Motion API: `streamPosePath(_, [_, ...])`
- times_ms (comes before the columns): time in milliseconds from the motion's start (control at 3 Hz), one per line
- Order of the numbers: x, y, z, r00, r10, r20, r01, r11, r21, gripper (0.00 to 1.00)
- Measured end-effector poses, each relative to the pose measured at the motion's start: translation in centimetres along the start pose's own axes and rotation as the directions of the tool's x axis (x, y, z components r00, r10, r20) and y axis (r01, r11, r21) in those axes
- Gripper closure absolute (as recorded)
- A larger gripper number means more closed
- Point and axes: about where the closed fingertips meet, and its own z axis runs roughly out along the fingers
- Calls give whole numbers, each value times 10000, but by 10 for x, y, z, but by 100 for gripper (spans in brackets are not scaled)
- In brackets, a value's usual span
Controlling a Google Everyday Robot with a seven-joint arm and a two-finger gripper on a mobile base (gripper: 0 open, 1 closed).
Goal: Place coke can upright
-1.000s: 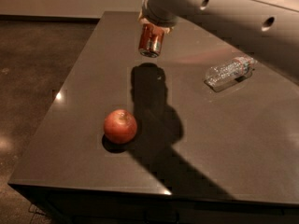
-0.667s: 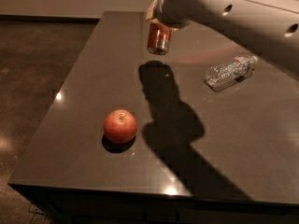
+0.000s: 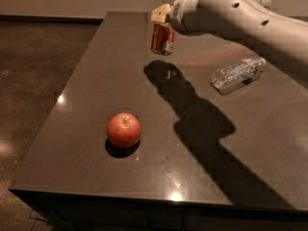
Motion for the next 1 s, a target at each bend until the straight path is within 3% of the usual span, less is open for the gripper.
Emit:
streamPosePath(333, [-3, 5, 0, 9990, 190, -414, -148, 9949, 1000, 100])
streamPosePath(667, [-8, 3, -4, 9904, -763, -1152, 931, 9845, 1486, 100])
streamPosePath(1000, [-18, 4, -4, 9522, -2248, -2070, 2569, 9556, 1441, 100])
